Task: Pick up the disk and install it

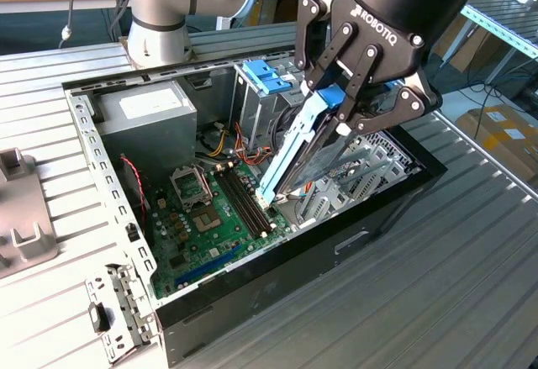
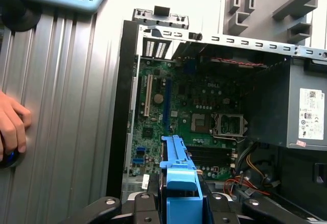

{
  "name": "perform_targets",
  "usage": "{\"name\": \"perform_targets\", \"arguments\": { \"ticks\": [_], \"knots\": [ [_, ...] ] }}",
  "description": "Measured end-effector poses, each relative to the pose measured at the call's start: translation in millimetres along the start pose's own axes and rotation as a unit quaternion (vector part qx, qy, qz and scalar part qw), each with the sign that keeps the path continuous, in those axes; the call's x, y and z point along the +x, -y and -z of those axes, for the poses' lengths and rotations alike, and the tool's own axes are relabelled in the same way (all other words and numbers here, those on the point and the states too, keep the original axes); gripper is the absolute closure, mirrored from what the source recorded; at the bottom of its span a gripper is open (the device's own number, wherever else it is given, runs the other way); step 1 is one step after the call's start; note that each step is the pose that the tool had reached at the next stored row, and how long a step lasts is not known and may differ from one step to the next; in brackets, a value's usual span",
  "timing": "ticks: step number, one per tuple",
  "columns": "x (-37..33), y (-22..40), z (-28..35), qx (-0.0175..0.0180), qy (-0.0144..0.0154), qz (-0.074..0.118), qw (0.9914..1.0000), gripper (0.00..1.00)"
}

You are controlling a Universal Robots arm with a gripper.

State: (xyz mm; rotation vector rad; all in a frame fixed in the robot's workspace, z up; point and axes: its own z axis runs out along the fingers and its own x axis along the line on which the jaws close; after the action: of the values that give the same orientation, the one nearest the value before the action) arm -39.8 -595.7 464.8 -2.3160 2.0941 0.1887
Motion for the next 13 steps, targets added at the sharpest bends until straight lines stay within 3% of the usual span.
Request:
{"name": "perform_targets", "arguments": {
  "ticks": [13],
  "knots": [
    [4.9,-0.1,0.1,0.0000,-0.0001,0.000,1.00000,0.63]
  ]
}}
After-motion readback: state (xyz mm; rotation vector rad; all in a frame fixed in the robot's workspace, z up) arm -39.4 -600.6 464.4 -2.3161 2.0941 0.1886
